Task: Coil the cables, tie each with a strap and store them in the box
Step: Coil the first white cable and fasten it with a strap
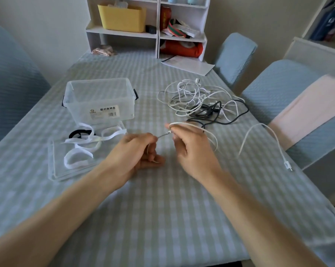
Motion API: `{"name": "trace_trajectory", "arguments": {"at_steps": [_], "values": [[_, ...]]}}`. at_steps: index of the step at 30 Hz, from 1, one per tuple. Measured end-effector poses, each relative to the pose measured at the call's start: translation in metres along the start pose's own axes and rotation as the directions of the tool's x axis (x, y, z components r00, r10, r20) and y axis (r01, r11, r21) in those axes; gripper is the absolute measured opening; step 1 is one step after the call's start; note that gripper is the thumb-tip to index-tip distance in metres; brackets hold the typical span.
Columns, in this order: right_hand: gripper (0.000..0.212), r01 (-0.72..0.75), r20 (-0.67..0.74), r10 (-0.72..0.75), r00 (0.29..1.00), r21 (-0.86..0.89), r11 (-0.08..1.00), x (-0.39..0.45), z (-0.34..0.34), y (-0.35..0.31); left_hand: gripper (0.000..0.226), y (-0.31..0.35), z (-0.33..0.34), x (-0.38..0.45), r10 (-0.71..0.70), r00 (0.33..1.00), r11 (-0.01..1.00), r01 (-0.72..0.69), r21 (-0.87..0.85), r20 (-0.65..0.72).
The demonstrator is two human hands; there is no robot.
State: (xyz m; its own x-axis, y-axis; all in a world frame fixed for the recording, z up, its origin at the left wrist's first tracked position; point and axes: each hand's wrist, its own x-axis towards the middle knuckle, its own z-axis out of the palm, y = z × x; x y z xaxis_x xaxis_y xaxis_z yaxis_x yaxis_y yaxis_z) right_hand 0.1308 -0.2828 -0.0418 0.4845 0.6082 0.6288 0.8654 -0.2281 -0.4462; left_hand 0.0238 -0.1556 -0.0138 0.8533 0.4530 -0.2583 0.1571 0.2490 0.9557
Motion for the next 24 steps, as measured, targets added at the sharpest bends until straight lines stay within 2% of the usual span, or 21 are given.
{"name": "trace_trajectory", "arguments": {"at_steps": [4, 9, 11, 12, 13, 14, 16, 18, 20, 24], "values": [[0.029, 0.09, 0.15, -0.086, 0.985, -0.024, 0.996, 0.001, 0.001, 0.004, 0.036, 0.0, -0.003, -0.003, 0.066, 0.997, 0.992, -0.07, 0.109, 0.045], [0.023, -0.028, 0.308, 0.012, 0.951, 0.045, 0.999, -0.002, -0.004, 0.005, 0.032, 0.002, -0.011, -0.003, 0.088, 0.995, 0.983, -0.096, 0.154, 0.056], [0.023, -0.029, 0.342, 0.006, 0.94, 0.062, 0.998, -0.002, -0.002, 0.004, 0.027, -0.002, -0.013, -0.001, 0.193, 0.981, 0.927, -0.189, 0.325, 0.018], [0.023, -0.03, 0.365, 0.005, 0.931, 0.061, 0.998, -0.001, -0.002, 0.003, 0.018, -0.005, -0.016, 0.0, 0.343, 0.939, 0.814, -0.306, 0.495, 0.016], [0.023, -0.034, 0.399, 0.01, 0.917, 0.052, 0.998, 0.001, -0.003, 0.002, 0.006, -0.007, -0.02, 0.001, 0.509, 0.858, 0.633, -0.427, 0.646, 0.068], [0.022, -0.045, 0.44, 0.023, 0.898, 0.04, 0.998, 0.002, -0.005, 0.001, 0.017, -0.009, -0.023, -0.001, 0.63, 0.759, 0.424, -0.513, 0.747, 0.164], [0.021, -0.078, 0.519, 0.048, 0.853, 0.036, 0.996, 0.002, -0.009, -0.002, 0.041, -0.011, -0.029, 0.002, 0.706, 0.582, 0.074, -0.628, 0.775, 0.404], [0.02, -0.103, 0.56, 0.049, 0.827, 0.066, 0.992, 0.001, -0.013, -0.004, 0.043, -0.01, -0.028, 0.002, 0.688, 0.457, -0.172, -0.651, 0.739, 0.563], [0.02, -0.135, 0.589, 0.062, 0.805, 0.081, 0.987, 0.001, -0.017, -0.004, 0.036, -0.008, -0.026, 0.002, 0.673, 0.411, -0.302, -0.607, 0.736, 0.615], [0.022, -0.165, 0.601, 0.099, 0.793, 0.055, 0.985, -0.001, -0.027, -0.004, 0.035, -0.012, -0.029, 0.008, 0.631, 0.482, -0.328, -0.543, 0.773, 0.607]]}}
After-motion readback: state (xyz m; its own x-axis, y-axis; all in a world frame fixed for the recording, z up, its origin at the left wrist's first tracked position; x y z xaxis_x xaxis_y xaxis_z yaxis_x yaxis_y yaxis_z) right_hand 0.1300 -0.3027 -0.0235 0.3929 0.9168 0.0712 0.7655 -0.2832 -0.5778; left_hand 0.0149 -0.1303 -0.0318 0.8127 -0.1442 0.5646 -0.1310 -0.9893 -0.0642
